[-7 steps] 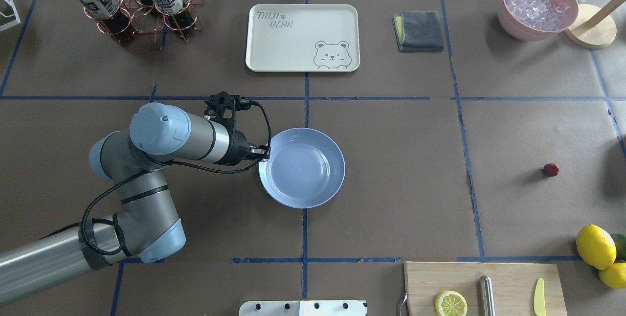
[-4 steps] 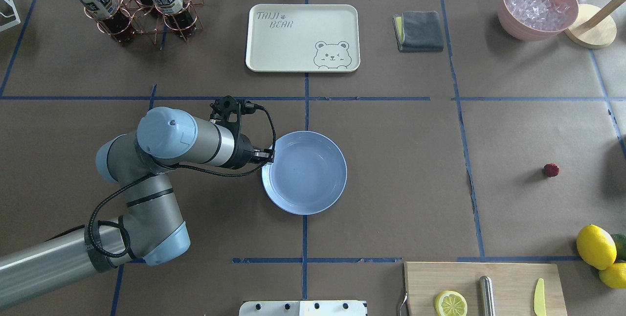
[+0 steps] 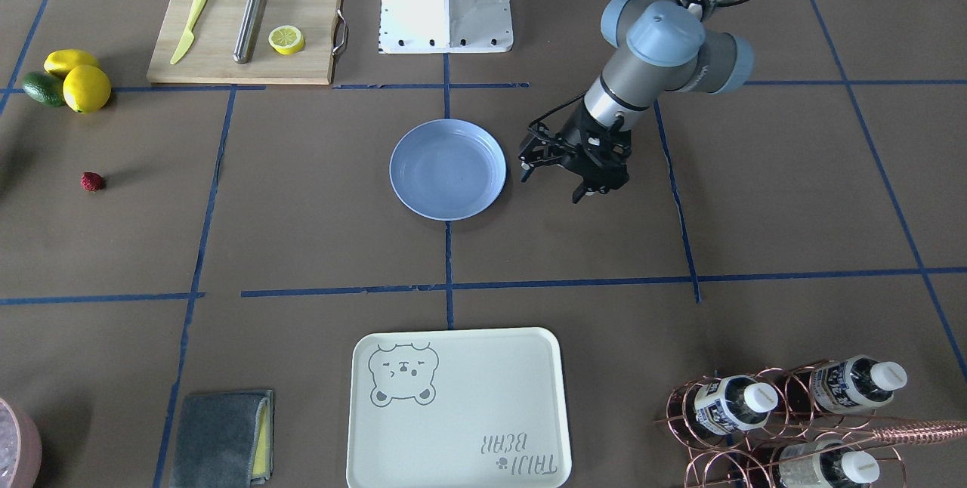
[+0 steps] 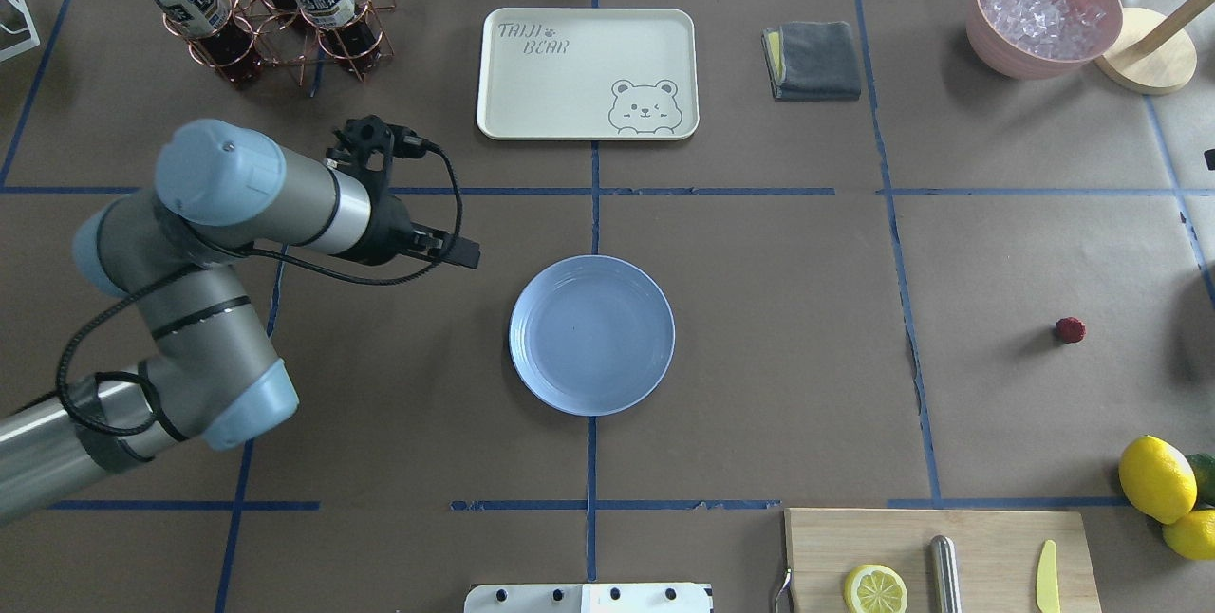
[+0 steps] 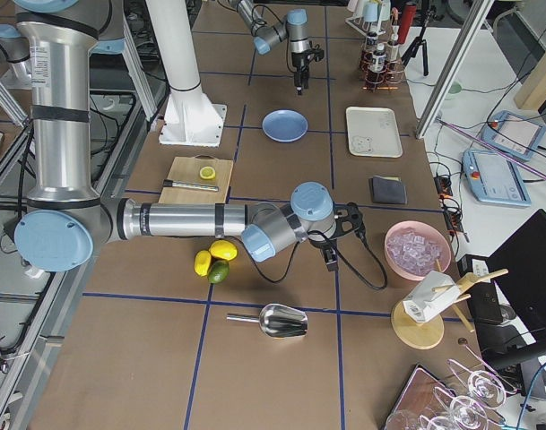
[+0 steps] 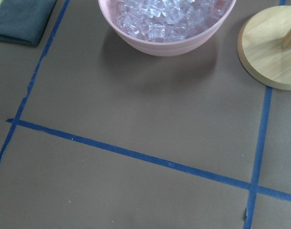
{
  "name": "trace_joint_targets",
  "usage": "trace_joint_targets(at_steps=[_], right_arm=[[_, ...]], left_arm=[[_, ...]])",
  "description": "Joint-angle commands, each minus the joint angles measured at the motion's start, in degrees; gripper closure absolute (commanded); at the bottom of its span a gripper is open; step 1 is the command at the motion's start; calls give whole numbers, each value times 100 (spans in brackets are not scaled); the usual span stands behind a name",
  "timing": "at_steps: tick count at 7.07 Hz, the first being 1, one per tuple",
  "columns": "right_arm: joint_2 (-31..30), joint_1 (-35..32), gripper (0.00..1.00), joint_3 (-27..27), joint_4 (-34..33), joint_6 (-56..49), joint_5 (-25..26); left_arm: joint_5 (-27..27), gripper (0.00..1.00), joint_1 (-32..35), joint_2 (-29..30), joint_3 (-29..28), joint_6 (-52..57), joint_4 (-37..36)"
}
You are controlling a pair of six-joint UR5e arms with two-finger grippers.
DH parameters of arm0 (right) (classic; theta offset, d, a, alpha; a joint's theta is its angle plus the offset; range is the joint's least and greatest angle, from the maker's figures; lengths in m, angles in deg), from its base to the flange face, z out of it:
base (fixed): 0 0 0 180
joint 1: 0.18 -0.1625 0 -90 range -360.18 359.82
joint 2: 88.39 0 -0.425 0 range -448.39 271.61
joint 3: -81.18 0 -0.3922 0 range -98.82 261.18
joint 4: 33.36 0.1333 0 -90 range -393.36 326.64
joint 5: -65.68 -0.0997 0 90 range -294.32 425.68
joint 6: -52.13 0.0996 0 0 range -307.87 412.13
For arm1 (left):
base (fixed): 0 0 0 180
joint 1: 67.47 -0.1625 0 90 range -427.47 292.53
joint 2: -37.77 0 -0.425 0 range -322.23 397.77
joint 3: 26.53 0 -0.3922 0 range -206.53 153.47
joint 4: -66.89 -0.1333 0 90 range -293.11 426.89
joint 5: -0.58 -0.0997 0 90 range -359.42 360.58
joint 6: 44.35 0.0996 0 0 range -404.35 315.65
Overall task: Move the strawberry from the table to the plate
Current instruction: 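Retract the left arm while the right arm reaches toward the strawberry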
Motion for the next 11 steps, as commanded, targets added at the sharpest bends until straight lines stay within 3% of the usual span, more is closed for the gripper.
trace_joint_targets(at_steps=[1, 2, 4, 6, 7, 8, 9, 11], right_arm=[[316, 369, 0, 49, 18, 77, -43], [360, 474, 0, 58, 18, 278, 18], [378, 851, 0, 443, -70, 698, 289], [378, 1370, 0, 987, -383, 1280, 571], [387, 1572, 0, 1556, -1265, 1282, 903], [300, 1774, 0, 1831, -1596, 1308, 1324], [-23, 2002, 1, 1834, -1434, 1404, 1389], [-840, 2643, 2, 1599, 193, 2228, 2089]], left_arm=[[939, 0, 1754, -976, 310, 2729, -488], [1631, 0, 2721, -1199, 136, 3553, -968], [1709, 0, 3755, -1350, 72, 4350, -3088], [1743, 0, 4545, -1944, 20, 5434, -3389], [1813, 0, 4828, -2357, 11, 5833, -3381], [1936, 0, 4909, -2448, -15, 5829, -3398], [1928, 0, 4910, -2449, -59, 5820, -3390], [1981, 0, 4901, -2423, -279, 5864, -3293]])
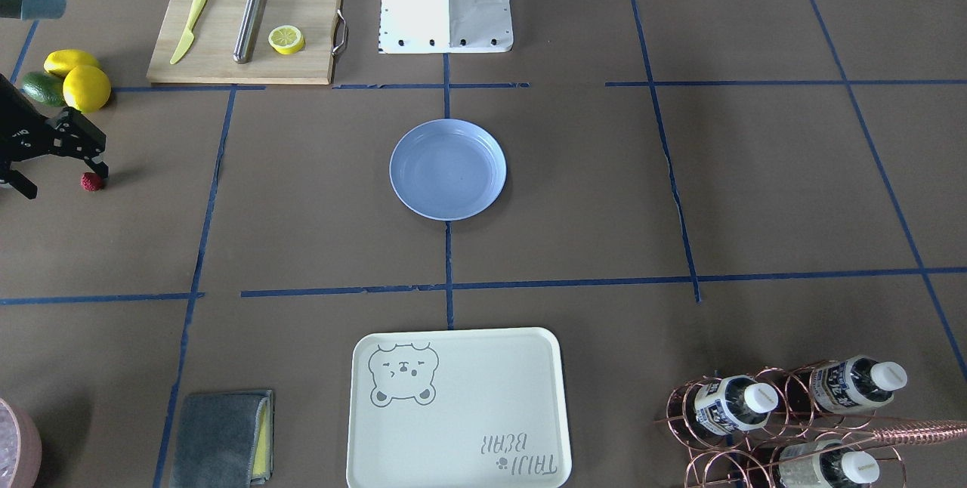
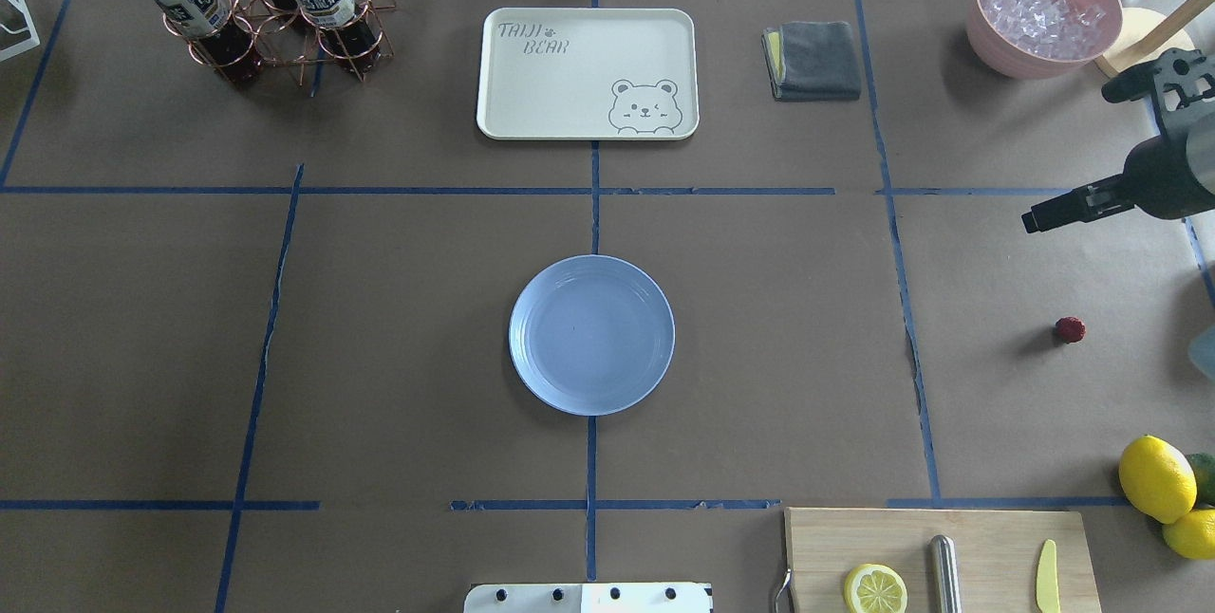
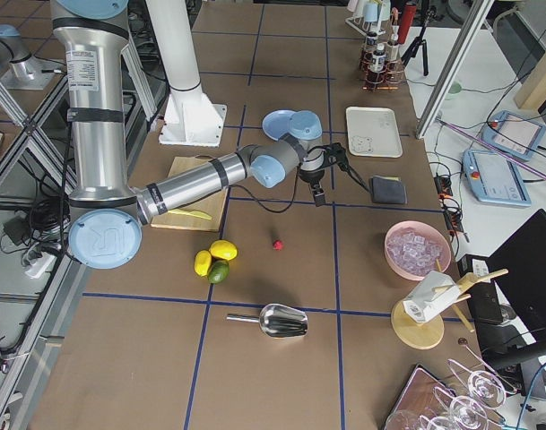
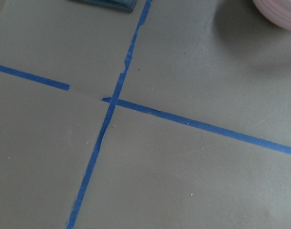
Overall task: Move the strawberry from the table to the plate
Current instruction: 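Lower the right gripper onto the red strawberry and close it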
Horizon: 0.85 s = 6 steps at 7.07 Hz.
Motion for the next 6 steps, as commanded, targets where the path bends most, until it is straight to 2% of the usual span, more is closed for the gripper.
trace_joint_targets(at_steps=[1, 3, 6], right_arm=[[-672, 510, 2, -556, 1599, 453, 497], [-674, 809, 2, -1120, 2008, 453, 935], [-700, 977, 12, -1255, 2045, 445, 911]], left_arm=[[26, 0, 1, 3, -92, 24, 30], [26, 0, 1, 3, -92, 24, 30], [26, 0, 1, -6, -101, 33, 30]])
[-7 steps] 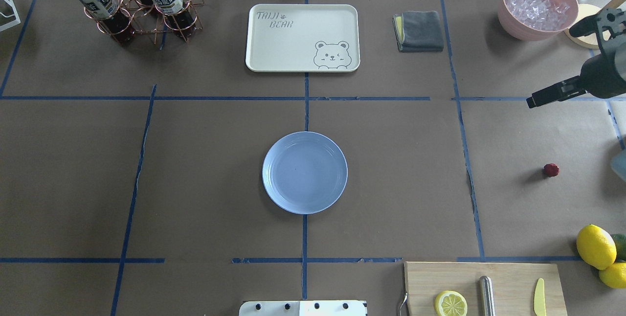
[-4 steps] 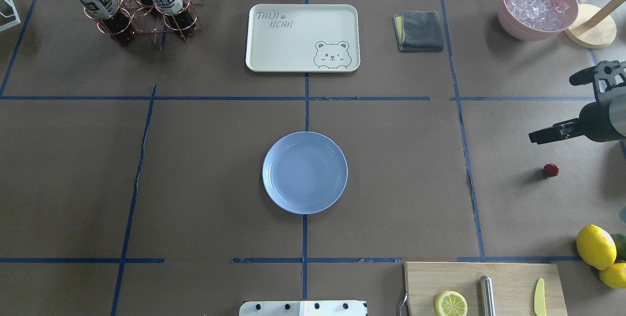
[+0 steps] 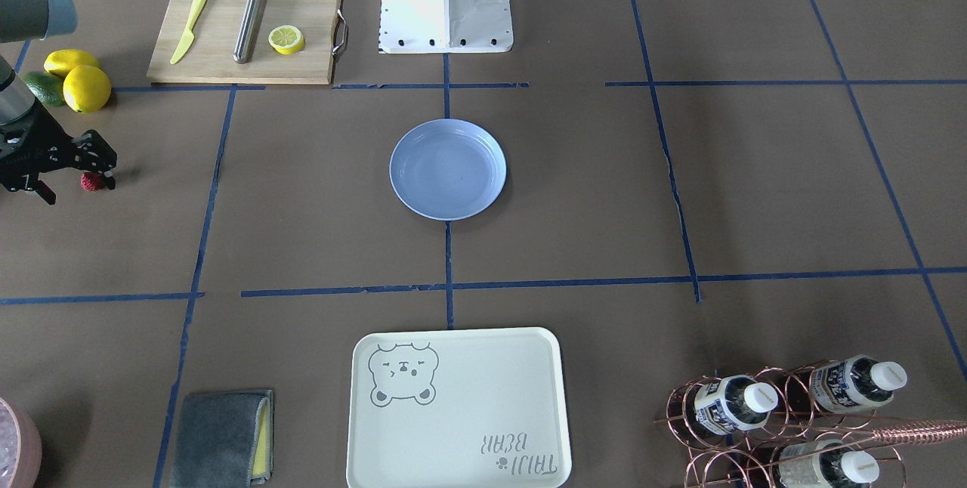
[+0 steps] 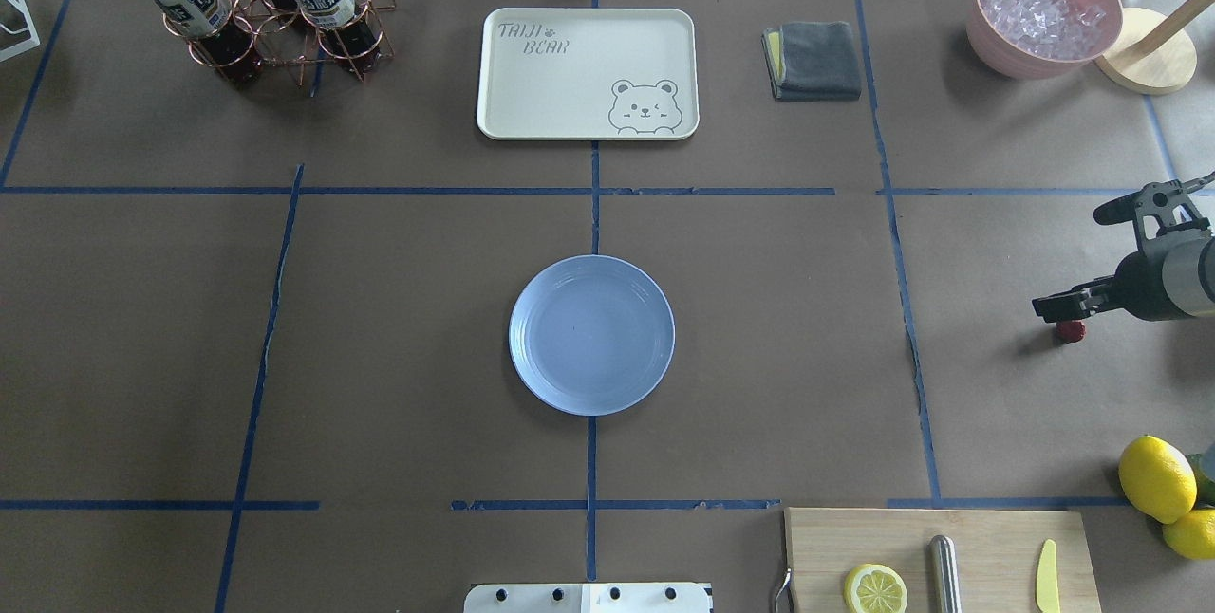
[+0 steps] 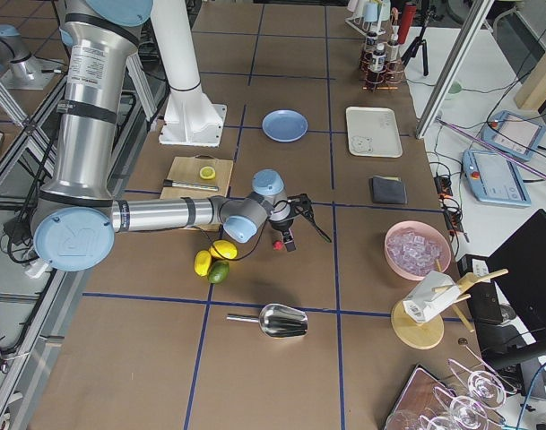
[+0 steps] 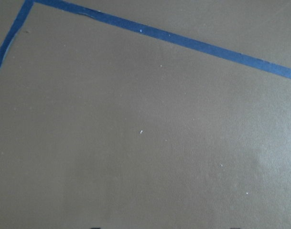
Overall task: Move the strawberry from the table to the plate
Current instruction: 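Lower the right gripper onto the red strawberry and close it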
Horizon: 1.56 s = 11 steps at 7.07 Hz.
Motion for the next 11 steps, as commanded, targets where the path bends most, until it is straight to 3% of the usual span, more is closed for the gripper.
trace_joint_targets(at_steps=[1, 3, 5, 8, 10, 11], right_arm=[[-87, 86, 23, -24, 19, -24, -31], [-176, 138, 34, -15, 19, -42, -40], [-228, 183, 100, -6, 19, -50, -40], [-46, 235, 100, 457, -68, 98, -58], [1153, 410, 100, 504, -750, 634, 21], [2021, 498, 100, 530, -1685, 1053, 13]], left_arm=[[0, 0, 0, -5, -3, 1, -9], [0, 0, 0, -5, 6, 1, -9], [0, 0, 0, -5, 14, 1, -9], [0, 0, 9, -5, 23, 1, -9], [0, 0, 9, -5, 76, -8, -35], [0, 0, 0, 3, 76, -16, -44]])
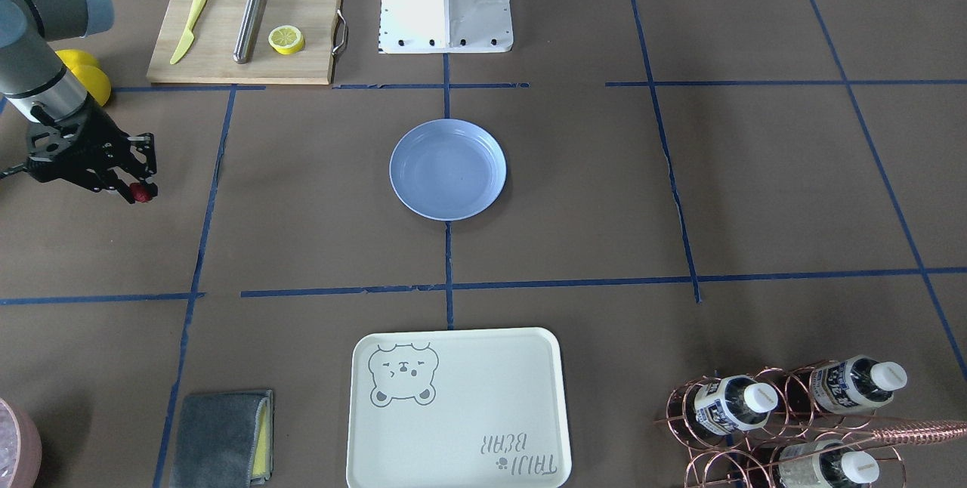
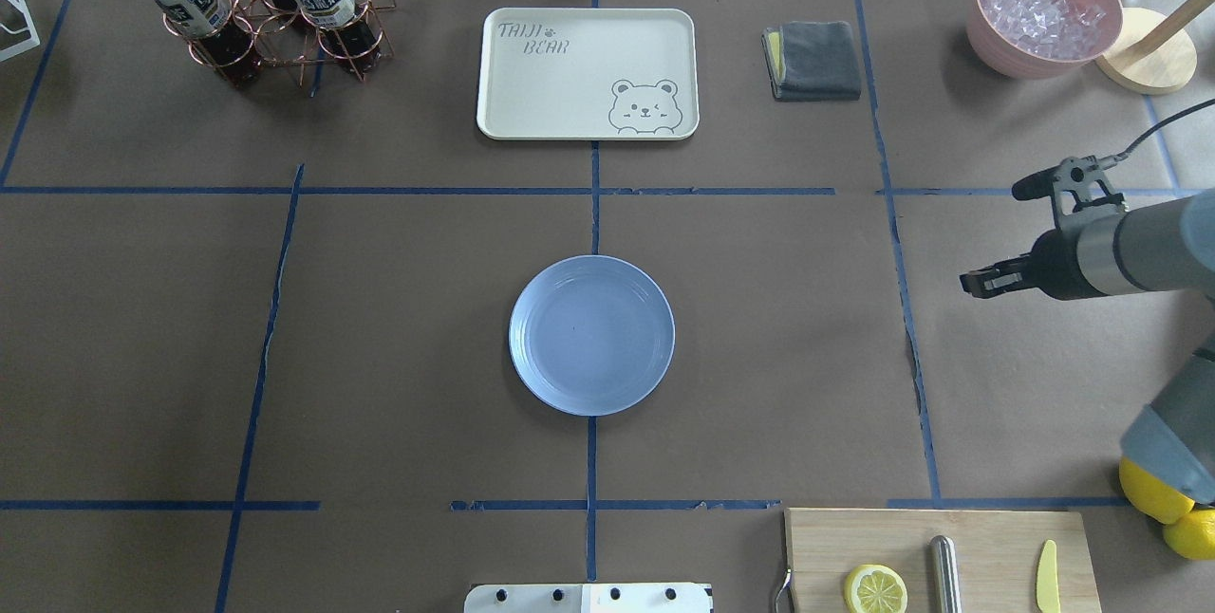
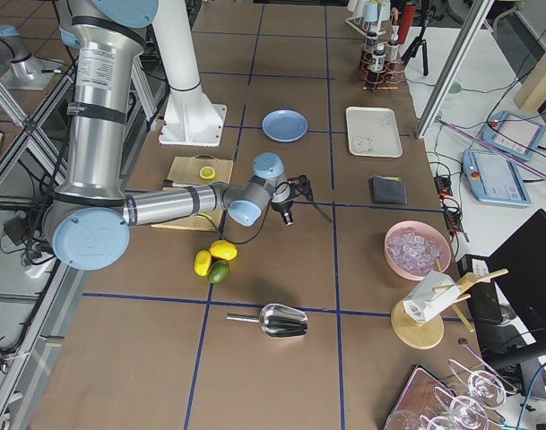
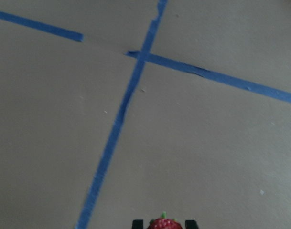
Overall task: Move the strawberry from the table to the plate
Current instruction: 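Carry the strawberry with the right gripper over the light blue plate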
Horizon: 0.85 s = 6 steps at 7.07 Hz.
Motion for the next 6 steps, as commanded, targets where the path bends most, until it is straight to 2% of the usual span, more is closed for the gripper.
trace_joint_targets(at_steps=[1, 3, 4, 5, 6], right_arm=[[1871, 522, 100, 3, -1723, 842, 80], [3087, 1417, 100, -93, -2843, 1668, 928], [3649, 1840, 100, -347, -3048, 1968, 1420], [4264, 2184, 100, -1054, -3058, 2311, 1904], [4601, 2335, 100, -1592, -3041, 2462, 2178]], left_arm=[[0, 0, -5, 7, 23, -27, -22], [0, 0, -5, 16, 32, -28, -22], [0, 0, -5, 25, 32, -28, -22], [0, 0, -5, 25, 49, -28, -22], [0, 0, -5, 25, 49, -28, -22]])
